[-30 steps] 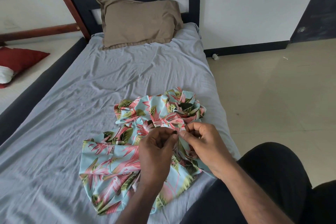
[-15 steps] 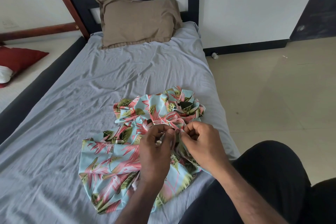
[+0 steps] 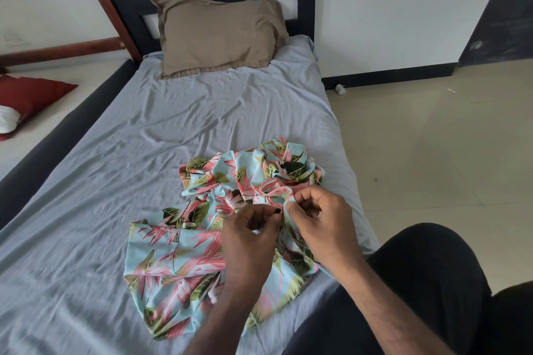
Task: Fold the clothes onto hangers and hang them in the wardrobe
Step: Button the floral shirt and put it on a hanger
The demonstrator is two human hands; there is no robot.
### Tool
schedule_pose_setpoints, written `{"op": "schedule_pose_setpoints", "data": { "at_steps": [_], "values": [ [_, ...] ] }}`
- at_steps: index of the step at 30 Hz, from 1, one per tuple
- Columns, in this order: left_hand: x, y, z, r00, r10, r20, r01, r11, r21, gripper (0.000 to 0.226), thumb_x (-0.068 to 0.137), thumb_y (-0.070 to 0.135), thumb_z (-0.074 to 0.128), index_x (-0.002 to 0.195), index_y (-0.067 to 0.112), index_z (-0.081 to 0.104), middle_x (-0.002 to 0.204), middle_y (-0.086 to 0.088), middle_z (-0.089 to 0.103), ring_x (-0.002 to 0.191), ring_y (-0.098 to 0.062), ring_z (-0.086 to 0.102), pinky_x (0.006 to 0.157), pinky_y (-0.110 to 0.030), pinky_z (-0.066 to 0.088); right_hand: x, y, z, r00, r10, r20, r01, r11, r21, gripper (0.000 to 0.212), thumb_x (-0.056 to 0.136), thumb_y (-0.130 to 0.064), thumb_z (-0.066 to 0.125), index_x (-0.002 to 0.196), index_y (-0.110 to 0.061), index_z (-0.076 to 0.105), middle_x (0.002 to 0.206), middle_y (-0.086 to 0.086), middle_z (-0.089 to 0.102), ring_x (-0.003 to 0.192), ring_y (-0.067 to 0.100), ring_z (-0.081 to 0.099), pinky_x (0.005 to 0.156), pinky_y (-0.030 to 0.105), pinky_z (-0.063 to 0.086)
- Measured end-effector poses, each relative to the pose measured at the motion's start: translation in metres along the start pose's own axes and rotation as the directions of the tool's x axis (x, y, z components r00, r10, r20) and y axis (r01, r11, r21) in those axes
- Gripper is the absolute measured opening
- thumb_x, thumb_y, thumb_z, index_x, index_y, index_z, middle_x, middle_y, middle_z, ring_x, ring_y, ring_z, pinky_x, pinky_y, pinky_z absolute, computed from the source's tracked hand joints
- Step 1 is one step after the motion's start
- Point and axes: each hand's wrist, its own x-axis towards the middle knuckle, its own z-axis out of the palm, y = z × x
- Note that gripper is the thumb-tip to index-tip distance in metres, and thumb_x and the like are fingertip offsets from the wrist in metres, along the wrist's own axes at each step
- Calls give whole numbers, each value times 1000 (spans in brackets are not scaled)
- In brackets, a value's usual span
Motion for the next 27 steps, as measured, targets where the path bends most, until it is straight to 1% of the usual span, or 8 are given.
{"op": "schedule_pose_setpoints", "data": {
  "at_steps": [2, 5, 7, 16, 19, 21, 23, 27],
  "values": [
    [-3, 2, 2, 999, -35, 41, 39, 994, -98, 12, 86, 2, 75, 84, 14, 78, 74, -3, 74, 72, -26, 71, 68, -41, 59, 0, 1, 0, 1000, -7, 18, 7, 1000, -19, 16, 89, -16, 75, 75, -18, 67, 58, -10, 62, 50, 6, 54, 50, 17, 40],
    [-4, 3, 3, 991, -88, 96, 108, 970, -218, 11, 88, -1, 73, 90, 8, 78, 83, -13, 76, 84, -42, 71, 80, -54, 58, 1, 4, -2, 999, 30, 28, -31, 999, 22, 13, 89, -14, 75, 80, -20, 68, 66, -2, 69, 56, 19, 61, 52, 37, 52],
    [-1, 5, 0, 987, -112, 112, 134, 966, -220, 9, 88, 2, 74, 90, 8, 79, 83, -14, 76, 86, -45, 70, 80, -57, 57, 1, 5, -3, 999, 37, 19, -38, 998, 41, 13, 88, -10, 76, 82, -20, 70, 70, -2, 72, 60, 22, 65, 56, 41, 56],
    [6, 4, 2, 993, -70, 100, 62, 995, 77, 15, 88, 9, 73, 74, 14, 72, 70, -8, 66, 70, -28, 60, 67, -42, 50, 0, 4, 0, 1000, -18, 2, 18, 1000, -24, 14, 81, -4, 80, 81, -16, 74, 71, -9, 72, 66, 7, 69, 58, 13, 49],
    [2, 3, 6, 992, -107, 71, 108, 994, -11, 15, 91, 10, 71, 76, 14, 71, 69, -4, 63, 68, -20, 53, 68, -41, 48, 0, 3, 0, 999, -33, -3, 33, 998, -51, 14, 80, -4, 80, 80, -16, 74, 69, -10, 71, 65, 5, 68, 56, 9, 45],
    [0, 2, 7, 986, -142, 86, 153, 981, -124, 10, 91, 18, 71, 81, 16, 73, 77, -12, 68, 75, -36, 59, 75, -53, 53, 0, 3, 0, 999, -33, -9, 32, 999, -43, 13, 81, -5, 80, 81, -17, 74, 69, -10, 71, 65, 6, 68, 57, 10, 45],
    [-2, 3, 8, 978, -175, 111, 196, 954, -225, 13, 90, 25, 69, 84, 14, 74, 85, -27, 66, 76, -39, 60, 76, -61, 53, 1, 5, 0, 1000, -18, -7, 18, 1000, -22, 11, 83, -7, 79, 82, -17, 73, 71, -9, 72, 66, 7, 69, 58, 12, 47],
    [-3, 3, 12, 981, -183, 62, 192, 951, -240, 18, 97, 14, 66, 82, 10, 73, 82, -29, 65, 72, -27, 57, 69, -45, 49, 1, 9, 1, 999, -11, 43, 13, 999, -43, 6, 88, -11, 76, 86, -16, 75, 71, -10, 73, 64, 7, 69, 56, 16, 49]
  ]
}}
